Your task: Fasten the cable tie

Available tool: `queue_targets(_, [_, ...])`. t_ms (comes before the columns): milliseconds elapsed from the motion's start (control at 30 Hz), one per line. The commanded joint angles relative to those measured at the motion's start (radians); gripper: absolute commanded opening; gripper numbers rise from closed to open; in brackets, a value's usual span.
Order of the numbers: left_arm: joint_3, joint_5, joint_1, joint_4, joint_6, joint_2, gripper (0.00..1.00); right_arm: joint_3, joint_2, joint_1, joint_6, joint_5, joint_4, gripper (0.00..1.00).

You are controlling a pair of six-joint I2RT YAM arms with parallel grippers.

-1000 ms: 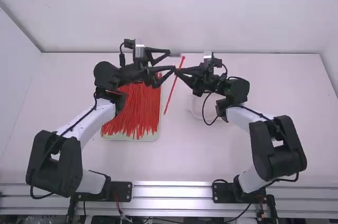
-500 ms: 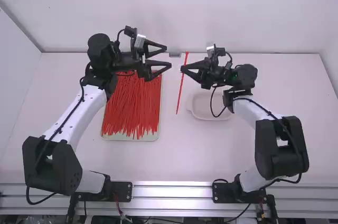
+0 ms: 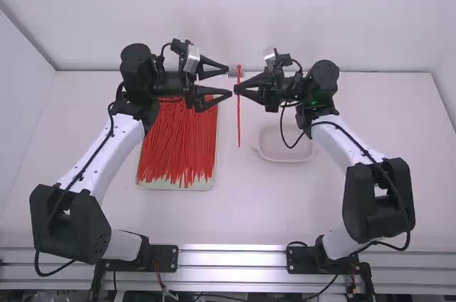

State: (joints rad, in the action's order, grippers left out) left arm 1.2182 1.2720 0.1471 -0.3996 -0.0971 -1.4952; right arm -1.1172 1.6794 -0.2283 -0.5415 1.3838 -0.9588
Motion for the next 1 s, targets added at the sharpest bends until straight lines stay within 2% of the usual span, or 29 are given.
queue_targets(0, [0.023, 0.018, 0.005, -0.010, 0.001, 0.003, 0.74, -0.034, 0.000, -0.015, 0.055, 0.014, -0.004, 0.00])
queue_targets(167, [0.023, 0.018, -0.003, -0.054, -0.071, 0.002, 0.64, -0.034, 0.000, -0.031, 0.084, 0.015, -0.005, 0.00])
queue_targets(267, [0.023, 0.018, 0.005, -0.057, -0.071, 0.002, 0.54, -0.035, 0.000, -0.042, 0.105, 0.011, -0.006, 0.00])
queue_targets(500, [0.023, 0.018, 0.010, -0.055, -0.071, -0.001, 0.45, -0.034, 0.000, -0.055, 0.098, 0.006, -0.032, 0.00])
queue_targets(700, [0.023, 0.018, 0.010, -0.063, -0.071, -0.003, 0.45, -0.035, 0.000, -0.051, 0.097, 0.004, -0.032, 0.00])
queue_targets(967, [0.023, 0.026, 0.010, -0.108, -0.101, -0.009, 0.31, -0.035, 0.000, -0.055, 0.098, 0.003, -0.033, 0.00])
